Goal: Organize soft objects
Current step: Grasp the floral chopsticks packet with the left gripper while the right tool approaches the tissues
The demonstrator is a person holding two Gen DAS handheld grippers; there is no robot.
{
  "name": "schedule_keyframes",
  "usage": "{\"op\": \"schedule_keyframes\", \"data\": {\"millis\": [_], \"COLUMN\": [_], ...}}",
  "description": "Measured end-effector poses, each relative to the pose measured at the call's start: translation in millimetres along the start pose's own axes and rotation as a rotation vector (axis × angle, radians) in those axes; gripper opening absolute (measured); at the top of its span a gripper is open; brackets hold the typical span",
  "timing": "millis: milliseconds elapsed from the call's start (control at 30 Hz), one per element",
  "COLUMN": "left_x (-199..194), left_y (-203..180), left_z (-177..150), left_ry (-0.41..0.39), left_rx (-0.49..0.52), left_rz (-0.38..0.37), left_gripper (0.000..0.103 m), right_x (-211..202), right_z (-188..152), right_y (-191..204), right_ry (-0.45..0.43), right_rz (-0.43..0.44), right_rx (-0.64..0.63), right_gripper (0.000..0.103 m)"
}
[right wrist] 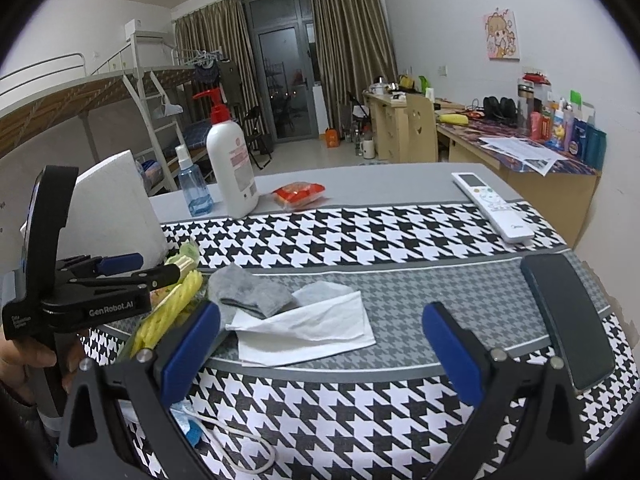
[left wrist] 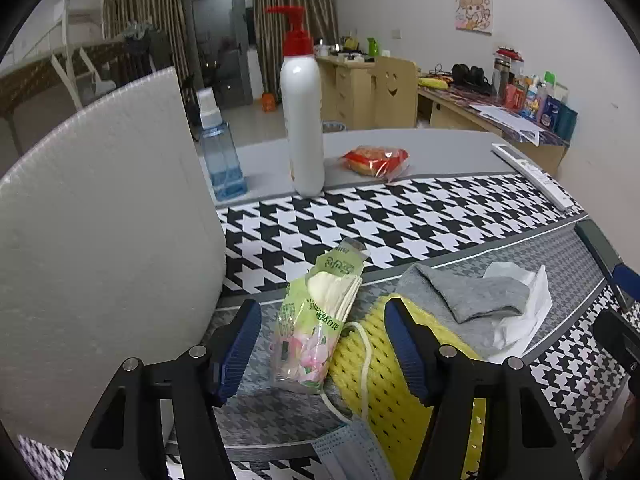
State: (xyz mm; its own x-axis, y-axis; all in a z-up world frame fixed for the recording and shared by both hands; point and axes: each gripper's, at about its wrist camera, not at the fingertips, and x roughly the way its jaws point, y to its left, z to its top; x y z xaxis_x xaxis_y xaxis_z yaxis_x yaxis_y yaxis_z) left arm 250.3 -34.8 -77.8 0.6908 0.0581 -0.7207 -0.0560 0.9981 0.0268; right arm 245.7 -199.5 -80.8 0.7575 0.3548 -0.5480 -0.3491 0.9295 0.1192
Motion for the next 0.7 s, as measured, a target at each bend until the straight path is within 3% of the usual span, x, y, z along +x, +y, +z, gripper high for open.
{"op": "schedule_keyframes", "data": {"millis": [267, 600, 700], "left_x": [12.3, 22.0, 25.0], "left_y": [8.5, 15.8, 18.8], "left_z": [-2.0, -3.0, -3.0], "left_ry": [0.060, 0.099, 0.111], "left_rx": [-0.035, -0.059, -0.073], "left_rz": [-0.007, -0.029, -0.042], "left_gripper": [0.050, 0.044, 0.035], "right_x": [7.0, 19.5, 25.4], "right_z": [2.8, 5.4, 4.0], "right_y": [4.8, 5.6, 5.3], "right_ry": [0.031, 0.075, 0.099], "right_rz": [0.001, -0.013, -0.013], "right_rx": [-0.015, -0.022, -0.022], "right_gripper": [0.102, 0.098, 0.095]}}
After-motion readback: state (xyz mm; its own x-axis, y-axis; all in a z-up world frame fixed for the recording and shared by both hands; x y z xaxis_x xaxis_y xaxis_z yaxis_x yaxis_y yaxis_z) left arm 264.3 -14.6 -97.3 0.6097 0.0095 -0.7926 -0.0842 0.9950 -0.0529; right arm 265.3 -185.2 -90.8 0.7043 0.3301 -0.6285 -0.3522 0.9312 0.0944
